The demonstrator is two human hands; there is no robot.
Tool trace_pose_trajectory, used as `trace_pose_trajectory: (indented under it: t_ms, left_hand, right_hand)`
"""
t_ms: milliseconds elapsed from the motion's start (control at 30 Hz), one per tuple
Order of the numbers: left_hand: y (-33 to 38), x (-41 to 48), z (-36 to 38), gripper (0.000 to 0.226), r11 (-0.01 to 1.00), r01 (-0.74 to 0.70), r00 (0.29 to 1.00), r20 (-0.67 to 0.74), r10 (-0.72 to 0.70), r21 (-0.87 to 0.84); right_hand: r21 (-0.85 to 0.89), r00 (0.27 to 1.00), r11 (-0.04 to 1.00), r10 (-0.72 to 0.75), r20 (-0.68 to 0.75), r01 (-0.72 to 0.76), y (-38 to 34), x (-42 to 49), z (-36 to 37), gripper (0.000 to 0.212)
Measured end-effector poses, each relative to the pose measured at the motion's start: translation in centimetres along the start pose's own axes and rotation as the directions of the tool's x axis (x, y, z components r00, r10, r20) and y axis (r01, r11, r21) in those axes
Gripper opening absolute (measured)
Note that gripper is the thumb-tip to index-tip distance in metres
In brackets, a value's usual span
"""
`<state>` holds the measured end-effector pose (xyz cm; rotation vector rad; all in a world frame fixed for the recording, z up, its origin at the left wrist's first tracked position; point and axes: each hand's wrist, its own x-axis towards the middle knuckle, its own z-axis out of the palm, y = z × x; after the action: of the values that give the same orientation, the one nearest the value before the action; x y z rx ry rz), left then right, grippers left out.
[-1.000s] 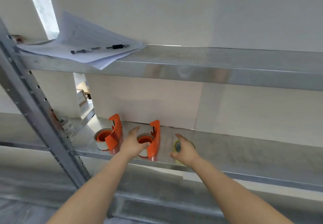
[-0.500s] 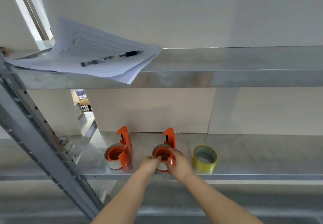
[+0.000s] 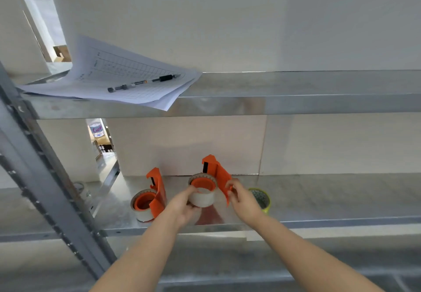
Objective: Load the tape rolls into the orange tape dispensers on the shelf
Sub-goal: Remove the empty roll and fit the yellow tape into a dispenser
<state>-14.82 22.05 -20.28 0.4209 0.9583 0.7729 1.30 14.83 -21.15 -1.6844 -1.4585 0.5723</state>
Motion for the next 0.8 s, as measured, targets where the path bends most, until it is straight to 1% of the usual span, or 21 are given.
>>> trace_pose_trajectory:
  t_ms: [100,200,233,267,333,367,400,467,500,567,633,700,800]
  left_hand:
    - [0.8,-1.1,0.4,0.024,0.996,-0.070,0.996,0.058,0.066,0.057]
    - [0.7,-2.0,0.9,0.022,0.985,-0.132,0.985,0.130,0.117,0.112]
    - [0.5,-2.2,1.1,0.021,0.980,-0.159,0.979,0.149,0.140,0.118]
    - [0.3,-2.5,1.4,0.019,0.973,-0.189,0.971,0.170,0.167,0.128]
    - [0.1,-3.1,2.1,0.023,0.956,-0.251,0.953,0.210,0.217,0.149]
    - [0.0,-3.3,2.4,0.027,0.949,-0.275,0.946,0.222,0.238,0.153]
    - [-0.2,-3.6,2.6,0.032,0.942,-0.295,0.940,0.227,0.256,0.162]
    - [-0.4,-4.0,2.8,0.040,0.925,-0.327,0.933,0.220,0.284,0.194]
    - [-0.6,-4.2,2.8,0.041,0.916,-0.340,0.931,0.214,0.297,0.212]
    - [-1.1,-4.5,2.9,0.043,0.905,-0.357,0.926,0.218,0.309,0.233]
    - [-1.8,-5.0,3.4,0.045,0.907,-0.361,0.920,0.242,0.308,0.218]
    - [-2.2,-5.2,3.9,0.046,0.916,-0.354,0.916,0.266,0.299,0.189]
    - [-1.8,-5.2,3.9,0.037,0.925,-0.349,0.917,0.259,0.303,0.151]
  right_hand:
    - [-0.100,0.998,0.993,0.066,-0.004,-0.066,1.2,-0.1,-2.2,0.020]
    - [-0.162,1.000,0.987,0.015,-0.012,-0.017,1.1,-0.6,-2.7,0.025]
    - [-0.184,0.999,0.982,-0.035,-0.038,0.027,0.6,-0.8,-2.6,0.028]
    - [-0.220,0.991,0.971,-0.114,-0.073,0.095,0.1,-1.0,-2.6,0.030]
    - [-0.291,0.945,0.919,-0.308,-0.112,0.265,-1.2,-1.3,-2.4,0.033]
    - [-0.301,0.925,0.896,-0.369,-0.091,0.327,-1.8,-1.4,-2.3,0.033]
    - [-0.285,0.919,0.888,-0.390,-0.050,0.362,-2.3,-1.6,-2.0,0.034]
    - [-0.215,0.930,0.907,-0.365,0.028,0.362,-3.0,-2.0,-1.3,0.033]
    - [-0.186,0.938,0.921,-0.345,0.027,0.343,-3.1,-2.1,-1.0,0.031]
    - [-0.129,0.953,0.947,-0.301,-0.036,0.295,-3.1,-2.4,-0.9,0.023]
    - [-0.082,0.962,0.963,-0.264,-0.075,0.258,-2.7,-2.8,-1.3,0.013]
    - [-0.074,0.969,0.969,-0.240,-0.053,0.236,-2.3,-2.8,-1.7,0.008]
    - [-0.054,0.972,0.971,-0.236,-0.021,0.235,-2.0,-2.6,-1.8,0.006]
